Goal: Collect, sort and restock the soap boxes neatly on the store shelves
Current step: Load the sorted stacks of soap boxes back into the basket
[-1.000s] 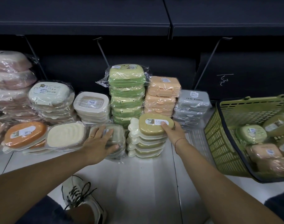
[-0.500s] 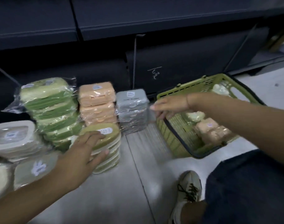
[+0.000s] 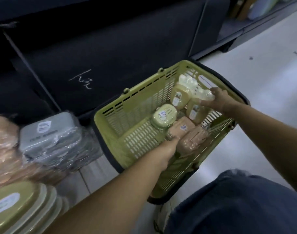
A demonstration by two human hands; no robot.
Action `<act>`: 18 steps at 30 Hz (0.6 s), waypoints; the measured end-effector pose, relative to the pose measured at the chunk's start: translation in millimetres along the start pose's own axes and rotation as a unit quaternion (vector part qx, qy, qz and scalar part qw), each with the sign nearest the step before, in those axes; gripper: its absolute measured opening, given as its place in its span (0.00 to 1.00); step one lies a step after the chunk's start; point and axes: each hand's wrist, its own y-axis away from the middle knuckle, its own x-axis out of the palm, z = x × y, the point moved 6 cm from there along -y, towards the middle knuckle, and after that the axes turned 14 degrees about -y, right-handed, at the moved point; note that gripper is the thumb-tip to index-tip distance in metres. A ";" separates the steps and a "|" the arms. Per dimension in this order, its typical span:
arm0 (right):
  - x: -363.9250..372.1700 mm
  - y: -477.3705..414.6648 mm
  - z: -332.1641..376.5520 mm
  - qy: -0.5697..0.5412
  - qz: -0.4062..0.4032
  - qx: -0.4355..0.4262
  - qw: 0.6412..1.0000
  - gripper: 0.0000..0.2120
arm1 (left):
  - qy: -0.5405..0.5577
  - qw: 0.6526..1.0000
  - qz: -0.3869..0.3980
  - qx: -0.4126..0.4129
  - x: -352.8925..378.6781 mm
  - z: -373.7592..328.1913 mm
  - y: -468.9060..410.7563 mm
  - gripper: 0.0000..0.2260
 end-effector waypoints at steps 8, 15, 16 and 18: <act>42.2 -42.7 -22.5 0.040 0.046 0.013 0.998 0.34 | 0.173 0.973 0.050 -0.141 33.2 6.1 -85.6 0.24; 37.8 -53.2 -25.0 0.034 0.056 0.028 0.997 0.32 | 0.144 0.977 0.040 -0.155 43.9 6.2 -98.9 0.23; 39.6 -52.0 -25.8 0.026 0.069 0.034 0.997 0.33 | 0.140 0.978 0.039 -0.152 45.7 4.9 -98.7 0.25; 40.7 -49.1 -25.8 0.012 0.076 0.048 0.996 0.32 | 0.151 0.976 0.041 -0.152 48.9 2.8 -96.8 0.34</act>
